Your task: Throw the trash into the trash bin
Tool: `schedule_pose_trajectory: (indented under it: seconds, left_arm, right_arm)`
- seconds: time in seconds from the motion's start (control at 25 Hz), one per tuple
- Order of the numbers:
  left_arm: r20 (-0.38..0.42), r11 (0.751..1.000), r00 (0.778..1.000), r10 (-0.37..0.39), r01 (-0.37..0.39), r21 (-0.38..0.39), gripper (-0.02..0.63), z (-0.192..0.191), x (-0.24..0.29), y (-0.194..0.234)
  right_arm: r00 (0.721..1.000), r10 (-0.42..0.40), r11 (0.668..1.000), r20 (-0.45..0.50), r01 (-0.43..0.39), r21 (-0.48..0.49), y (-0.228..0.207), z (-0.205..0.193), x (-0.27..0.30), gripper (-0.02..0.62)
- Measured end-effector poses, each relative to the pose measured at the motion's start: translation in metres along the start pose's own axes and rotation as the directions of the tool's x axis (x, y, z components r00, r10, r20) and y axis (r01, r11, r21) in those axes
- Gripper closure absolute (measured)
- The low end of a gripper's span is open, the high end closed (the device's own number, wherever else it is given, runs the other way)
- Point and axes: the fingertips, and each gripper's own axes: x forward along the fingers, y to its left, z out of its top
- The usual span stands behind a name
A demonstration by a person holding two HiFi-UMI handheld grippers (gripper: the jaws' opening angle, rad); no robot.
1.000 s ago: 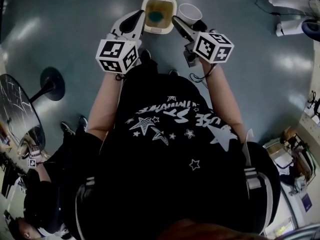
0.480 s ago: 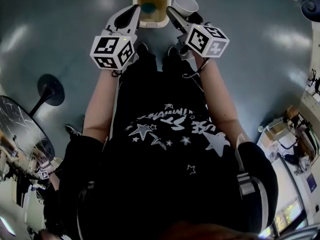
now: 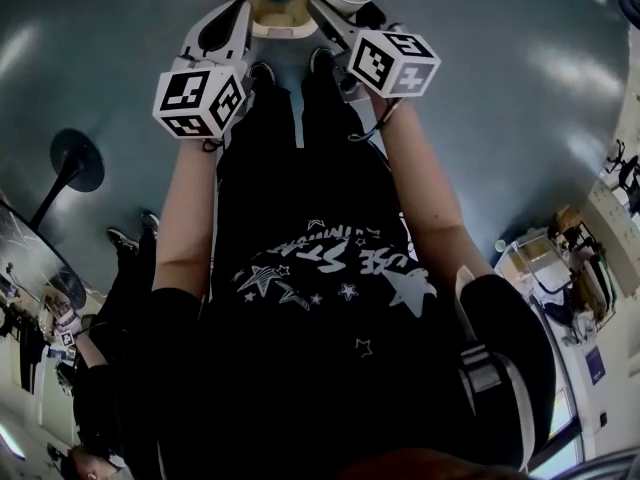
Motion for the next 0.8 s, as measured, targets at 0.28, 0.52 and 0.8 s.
schedule_pose_trajectory:
  seconds: [0.28, 0.52, 0.8]
  left_arm:
    - [-0.004, 0.995, 0.996, 0.087, -0.087, -0.045, 0.595, -0.031, 0.023, 0.015]
    - [-0.028, 0.989, 0.992, 0.122, -0.124, -0.077, 0.595, -0.062, 0.036, 0.021]
    - [-0.076, 0.983, 0.984, 0.163, -0.169, -0.076, 0.595, -0.096, 0.048, 0.035]
  right_arm:
    - [0.995, 0.049, 0.994, -0.083, -0.057, -0.091, -0.018, -0.022, 0.025, 0.273]
    - [0.983, 0.09, 0.987, -0.159, -0.109, -0.118, -0.029, -0.055, 0.045, 0.273]
    - [0.97, 0.108, 0.987, -0.219, -0.132, -0.095, -0.043, -0.086, 0.066, 0.273]
